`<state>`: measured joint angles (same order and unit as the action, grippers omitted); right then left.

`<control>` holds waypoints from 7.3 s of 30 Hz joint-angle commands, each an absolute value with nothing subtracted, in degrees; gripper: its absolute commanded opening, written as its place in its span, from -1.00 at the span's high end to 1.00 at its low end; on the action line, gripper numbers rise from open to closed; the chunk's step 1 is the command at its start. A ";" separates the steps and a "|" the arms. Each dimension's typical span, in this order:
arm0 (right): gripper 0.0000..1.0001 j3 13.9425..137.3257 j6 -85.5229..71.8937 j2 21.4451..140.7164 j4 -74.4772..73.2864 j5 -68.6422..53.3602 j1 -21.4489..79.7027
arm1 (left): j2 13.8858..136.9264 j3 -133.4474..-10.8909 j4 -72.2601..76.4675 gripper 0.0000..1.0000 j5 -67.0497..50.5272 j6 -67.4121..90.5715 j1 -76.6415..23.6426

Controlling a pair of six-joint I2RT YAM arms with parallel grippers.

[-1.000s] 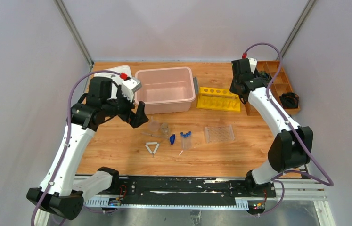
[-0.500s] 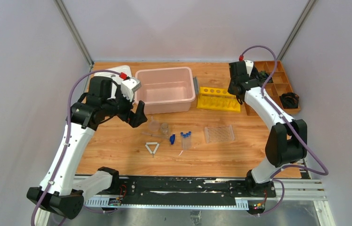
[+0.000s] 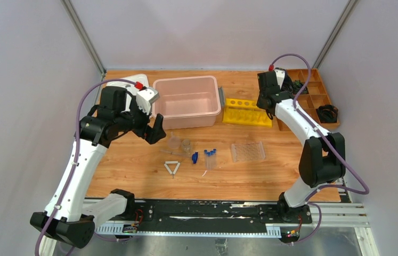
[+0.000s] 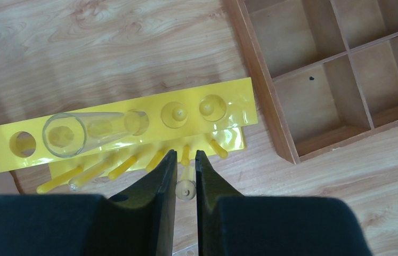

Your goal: Organize the chemistry lab equipment

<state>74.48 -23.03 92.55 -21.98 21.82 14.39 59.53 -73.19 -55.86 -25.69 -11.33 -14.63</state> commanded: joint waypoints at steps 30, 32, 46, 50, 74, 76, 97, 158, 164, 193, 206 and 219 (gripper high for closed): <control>1.00 69.48 -24.96 94.46 -19.51 18.85 13.51 | 59.68 -76.17 -55.55 -1.00 -26.71 -11.87 -13.01; 1.00 69.56 -24.97 93.37 -19.49 19.34 13.53 | 59.82 -76.12 -55.55 -1.00 -26.93 -11.93 -13.01; 1.00 74.73 -23.30 89.80 -19.86 21.46 12.13 | 60.28 -76.46 -55.54 -1.00 -27.64 -11.69 -12.92; 1.00 74.61 -23.88 90.95 -19.86 20.92 12.13 | 60.13 -76.72 -55.53 -1.00 -29.13 -11.82 -12.75; 1.00 73.61 -25.42 94.88 -18.90 19.11 12.11 | 60.16 -76.64 -55.52 -1.00 -31.23 -11.66 -12.57; 1.00 73.88 -25.41 94.28 -19.14 19.19 12.05 | 60.07 -76.79 -55.55 -1.00 -31.03 -11.68 -12.57; 1.00 74.97 -24.30 90.64 -19.86 19.21 12.04 | 59.64 -76.90 -55.50 -1.00 -31.20 -11.78 -12.48; 1.00 70.97 -24.41 95.64 -18.72 16.73 12.21 | 60.60 -79.31 -55.55 -1.00 -30.63 -9.76 -11.69; 1.00 70.54 -24.19 95.41 -18.72 16.66 12.22 | 60.93 -79.38 -55.50 -1.00 -30.95 -9.67 -11.34; 1.00 67.67 -24.81 93.62 -17.07 14.23 14.64 | 61.25 -78.59 -55.46 -1.00 -33.22 -9.57 -10.64; 1.00 68.91 -22.84 95.89 -18.09 21.36 14.42 | 60.81 -78.09 -54.93 -1.00 -32.74 -9.70 -10.39; -0.03 71.92 -23.91 93.22 -22.85 19.04 14.63 | 60.53 -77.95 -54.93 -1.00 -32.96 -9.84 -9.85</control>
